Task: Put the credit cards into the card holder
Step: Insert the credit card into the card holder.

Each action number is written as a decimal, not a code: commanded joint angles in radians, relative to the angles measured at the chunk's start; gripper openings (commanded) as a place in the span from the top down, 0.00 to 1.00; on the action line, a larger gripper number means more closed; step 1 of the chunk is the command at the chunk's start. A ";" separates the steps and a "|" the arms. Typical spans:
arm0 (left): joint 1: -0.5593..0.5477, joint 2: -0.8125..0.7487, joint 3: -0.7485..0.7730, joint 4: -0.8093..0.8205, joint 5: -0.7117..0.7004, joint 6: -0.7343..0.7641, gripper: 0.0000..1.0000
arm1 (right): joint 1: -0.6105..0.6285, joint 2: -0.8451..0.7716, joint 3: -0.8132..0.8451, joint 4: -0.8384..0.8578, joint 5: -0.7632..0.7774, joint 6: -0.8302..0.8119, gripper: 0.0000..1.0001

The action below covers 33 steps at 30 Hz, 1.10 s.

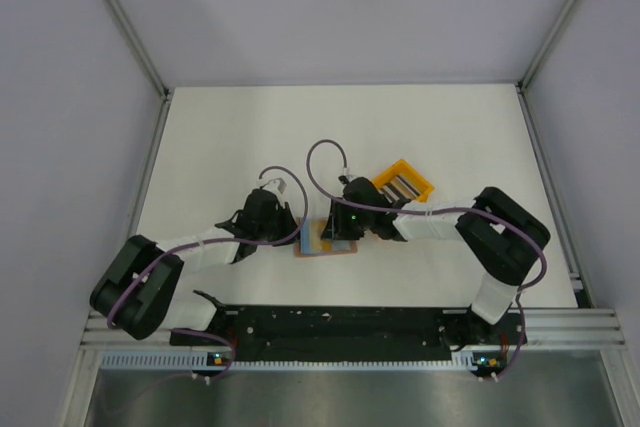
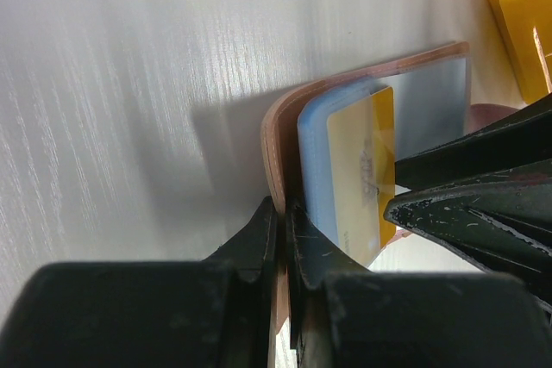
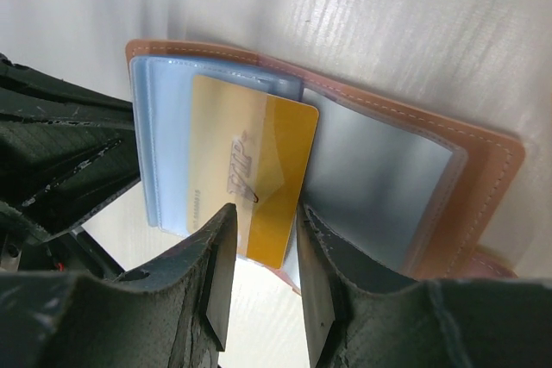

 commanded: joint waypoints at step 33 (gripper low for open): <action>-0.001 0.005 -0.015 -0.048 -0.011 0.024 1.00 | 0.036 -0.050 0.023 0.055 0.064 -0.047 0.69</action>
